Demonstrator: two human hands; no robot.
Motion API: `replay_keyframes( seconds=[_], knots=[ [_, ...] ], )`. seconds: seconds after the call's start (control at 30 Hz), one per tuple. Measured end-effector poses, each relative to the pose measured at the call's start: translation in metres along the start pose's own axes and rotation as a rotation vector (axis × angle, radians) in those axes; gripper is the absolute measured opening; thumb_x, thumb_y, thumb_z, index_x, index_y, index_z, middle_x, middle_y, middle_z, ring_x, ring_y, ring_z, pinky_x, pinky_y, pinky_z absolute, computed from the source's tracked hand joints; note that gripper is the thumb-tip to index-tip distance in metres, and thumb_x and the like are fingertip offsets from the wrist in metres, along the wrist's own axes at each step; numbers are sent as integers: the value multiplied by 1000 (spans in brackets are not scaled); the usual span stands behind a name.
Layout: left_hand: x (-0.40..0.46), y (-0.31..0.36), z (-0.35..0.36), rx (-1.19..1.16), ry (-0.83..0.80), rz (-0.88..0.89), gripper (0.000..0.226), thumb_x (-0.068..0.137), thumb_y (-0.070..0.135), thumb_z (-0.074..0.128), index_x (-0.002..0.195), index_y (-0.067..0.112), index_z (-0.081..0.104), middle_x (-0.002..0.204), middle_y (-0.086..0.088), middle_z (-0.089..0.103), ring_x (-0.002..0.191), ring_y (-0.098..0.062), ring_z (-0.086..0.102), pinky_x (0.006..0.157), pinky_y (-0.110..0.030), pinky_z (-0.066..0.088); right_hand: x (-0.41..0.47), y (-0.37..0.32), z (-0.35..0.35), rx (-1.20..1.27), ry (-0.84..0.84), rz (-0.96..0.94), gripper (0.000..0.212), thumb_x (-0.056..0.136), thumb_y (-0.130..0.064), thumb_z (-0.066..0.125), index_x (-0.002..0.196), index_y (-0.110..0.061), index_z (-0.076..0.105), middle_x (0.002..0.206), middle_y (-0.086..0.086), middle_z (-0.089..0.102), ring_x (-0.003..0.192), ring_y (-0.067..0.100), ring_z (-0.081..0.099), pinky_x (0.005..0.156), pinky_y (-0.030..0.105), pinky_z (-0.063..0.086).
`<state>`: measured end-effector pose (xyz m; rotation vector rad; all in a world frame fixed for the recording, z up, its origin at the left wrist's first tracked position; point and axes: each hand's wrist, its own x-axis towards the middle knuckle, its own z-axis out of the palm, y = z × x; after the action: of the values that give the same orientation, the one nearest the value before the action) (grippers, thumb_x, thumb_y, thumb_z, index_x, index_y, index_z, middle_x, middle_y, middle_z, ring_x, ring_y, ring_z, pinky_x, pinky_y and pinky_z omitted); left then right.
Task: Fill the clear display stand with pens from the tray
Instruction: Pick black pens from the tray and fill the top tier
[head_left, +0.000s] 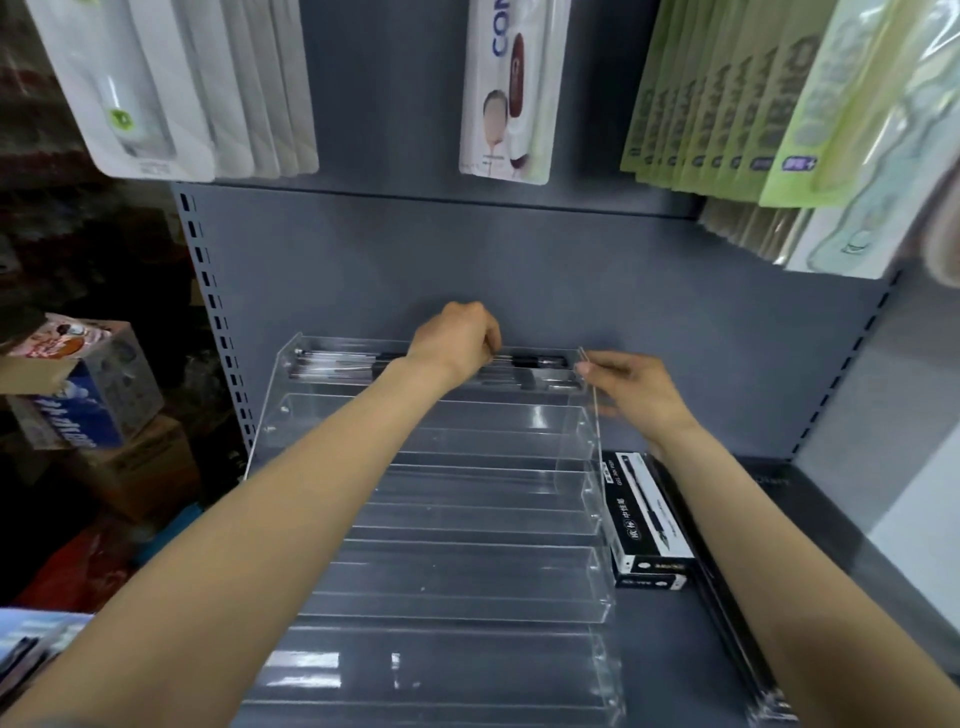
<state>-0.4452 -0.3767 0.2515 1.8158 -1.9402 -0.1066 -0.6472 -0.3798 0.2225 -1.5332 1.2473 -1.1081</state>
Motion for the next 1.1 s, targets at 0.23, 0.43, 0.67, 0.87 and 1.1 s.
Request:
replay_keyframes(
  seconds=[0.23, 0.43, 0.67, 0.87, 1.1],
  knots=[
    [1, 10, 4, 4, 12, 59, 19, 83, 3, 62, 95, 15, 71, 101, -5, 69, 95, -22, 63, 84, -35, 52, -3, -1, 0, 60, -7, 0, 31, 90, -9, 60, 120, -2, 58, 104, 8, 63, 97, 17, 59, 83, 33, 51],
    [-2, 12, 5, -79, 30, 63, 14, 86, 11, 63, 98, 13, 69, 98, -4, 69, 92, -19, 63, 87, -37, 52, -3, 2, 2, -66, 55, -42, 33, 89, -18, 62, 120, -7, 60, 114, 9, 66, 104, 18, 61, 86, 27, 48],
    [-43, 1, -9, -231, 236, 76, 7, 85, 20, 63, 89, 20, 69, 77, 12, 64, 74, -5, 59, 78, -26, 52, -30, -16, 32, -447, 274, -349, 32, 93, -18, 56, 123, -9, 58, 122, 10, 55, 96, 12, 54, 77, 3, 27],
    [-122, -52, -33, -301, 356, -26, 10, 86, 20, 63, 92, 20, 70, 75, 15, 64, 68, 3, 57, 64, 1, 37, -74, -40, 107, -300, 15, -402, 18, 90, -13, 56, 103, -16, 67, 101, 1, 68, 83, 10, 61, 71, 4, 40],
    [-252, -190, -73, -205, 409, -347, 10, 88, 18, 61, 92, 18, 70, 77, 2, 68, 76, -15, 64, 73, -30, 52, -147, -58, 259, -134, -404, -304, 18, 91, -10, 54, 102, -14, 67, 92, -3, 63, 84, 12, 62, 72, 21, 50]
  ],
)
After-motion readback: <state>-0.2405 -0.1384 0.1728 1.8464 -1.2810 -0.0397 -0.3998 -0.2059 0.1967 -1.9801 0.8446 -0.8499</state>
